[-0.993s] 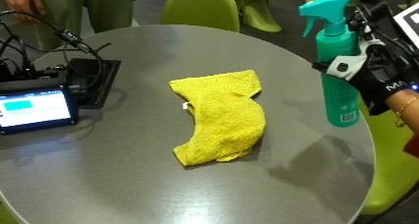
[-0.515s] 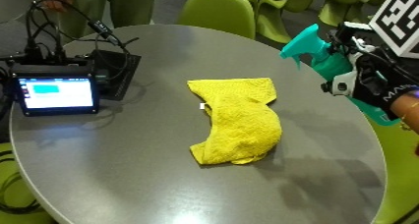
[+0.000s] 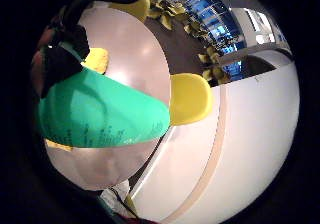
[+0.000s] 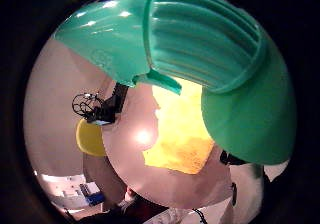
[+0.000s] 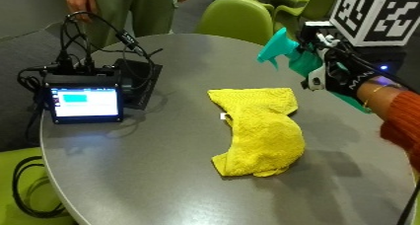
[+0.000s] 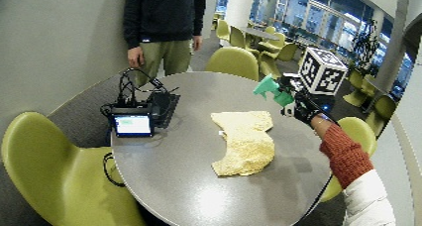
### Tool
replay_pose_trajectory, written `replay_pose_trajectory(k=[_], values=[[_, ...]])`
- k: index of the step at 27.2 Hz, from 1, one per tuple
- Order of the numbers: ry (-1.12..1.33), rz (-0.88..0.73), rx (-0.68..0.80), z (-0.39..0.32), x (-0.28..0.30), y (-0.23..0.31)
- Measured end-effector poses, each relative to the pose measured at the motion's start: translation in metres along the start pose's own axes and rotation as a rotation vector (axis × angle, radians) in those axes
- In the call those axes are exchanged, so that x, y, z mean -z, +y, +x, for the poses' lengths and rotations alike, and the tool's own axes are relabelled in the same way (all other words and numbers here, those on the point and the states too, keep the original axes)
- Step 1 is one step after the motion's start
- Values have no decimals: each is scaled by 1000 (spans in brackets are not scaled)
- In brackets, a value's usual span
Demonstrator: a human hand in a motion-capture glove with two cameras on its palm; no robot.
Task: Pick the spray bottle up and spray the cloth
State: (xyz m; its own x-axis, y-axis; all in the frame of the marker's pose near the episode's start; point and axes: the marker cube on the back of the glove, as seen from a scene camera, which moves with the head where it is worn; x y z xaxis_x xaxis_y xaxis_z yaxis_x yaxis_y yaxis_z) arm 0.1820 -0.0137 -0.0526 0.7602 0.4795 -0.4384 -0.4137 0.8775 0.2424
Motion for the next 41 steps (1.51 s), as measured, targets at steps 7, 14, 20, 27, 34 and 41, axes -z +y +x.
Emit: replay_pose_trajectory(k=[7,14,20,27,34,41], values=[[30,-43,112,-32,11,22],[42,-61,121,-7,10,66],[-41,-44,-6,43,16,67],[-309,-7,-182,75,14,50],[-522,74,-181,46,34,20],[-727,126,-153,-10,42,-6]])
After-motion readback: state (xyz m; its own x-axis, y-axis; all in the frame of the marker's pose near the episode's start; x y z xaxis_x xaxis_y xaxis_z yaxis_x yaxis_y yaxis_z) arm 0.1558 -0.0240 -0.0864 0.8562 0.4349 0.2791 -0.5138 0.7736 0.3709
